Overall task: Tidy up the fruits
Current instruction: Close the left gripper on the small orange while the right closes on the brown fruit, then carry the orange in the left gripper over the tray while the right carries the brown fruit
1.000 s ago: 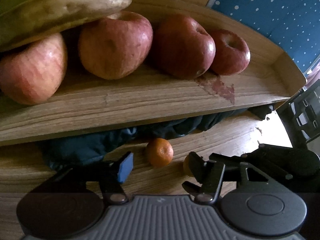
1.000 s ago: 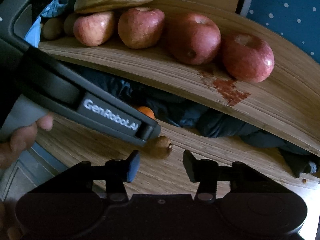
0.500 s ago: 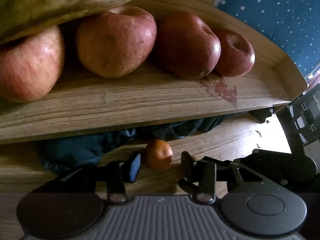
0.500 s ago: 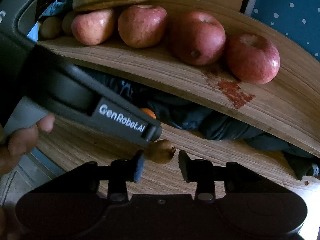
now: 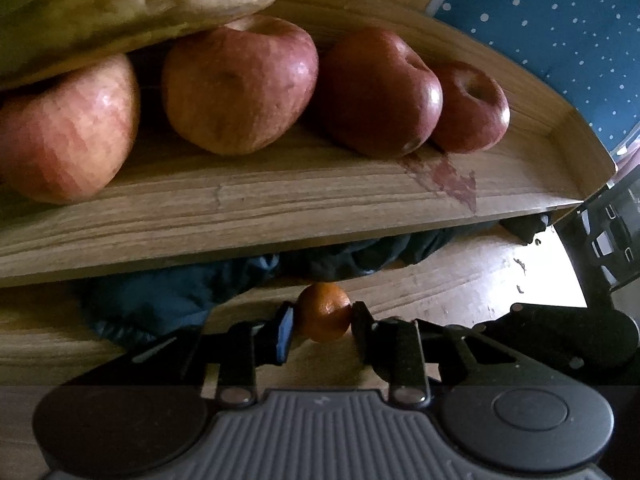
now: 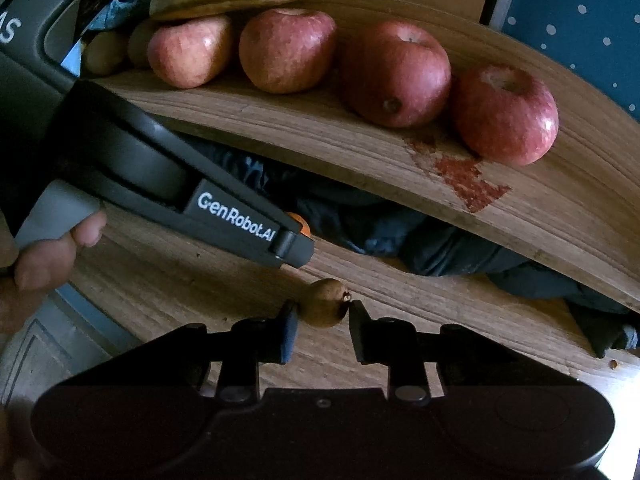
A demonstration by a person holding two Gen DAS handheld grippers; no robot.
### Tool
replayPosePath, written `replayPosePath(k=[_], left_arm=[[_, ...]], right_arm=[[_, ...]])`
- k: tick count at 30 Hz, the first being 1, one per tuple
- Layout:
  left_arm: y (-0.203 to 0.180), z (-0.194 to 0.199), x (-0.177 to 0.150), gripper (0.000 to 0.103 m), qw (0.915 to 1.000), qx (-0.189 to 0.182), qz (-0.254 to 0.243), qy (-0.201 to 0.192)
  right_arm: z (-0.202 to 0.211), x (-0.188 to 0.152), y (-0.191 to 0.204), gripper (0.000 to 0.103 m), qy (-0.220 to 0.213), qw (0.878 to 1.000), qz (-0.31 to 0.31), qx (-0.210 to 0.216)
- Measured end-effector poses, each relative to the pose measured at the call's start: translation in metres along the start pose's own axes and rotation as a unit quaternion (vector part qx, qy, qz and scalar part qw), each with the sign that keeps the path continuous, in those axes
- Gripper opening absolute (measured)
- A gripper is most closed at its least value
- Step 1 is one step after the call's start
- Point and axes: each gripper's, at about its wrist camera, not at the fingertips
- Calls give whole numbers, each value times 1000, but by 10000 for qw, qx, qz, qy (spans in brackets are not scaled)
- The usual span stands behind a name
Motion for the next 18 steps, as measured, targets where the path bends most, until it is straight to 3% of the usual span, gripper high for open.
replayPosePath(k=[18], left_arm=[[-2,27,-18,33,9997,185,127,-90]], right_arm=[[13,-11,2,29,-55,9999,108,78]])
Point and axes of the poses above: each gripper's, at about its wrist camera, not at the fingertips, and z roughly against the way its jaws point, y to its left, x to its top, and after that the axes turned 12 degrees about -z, right-handed
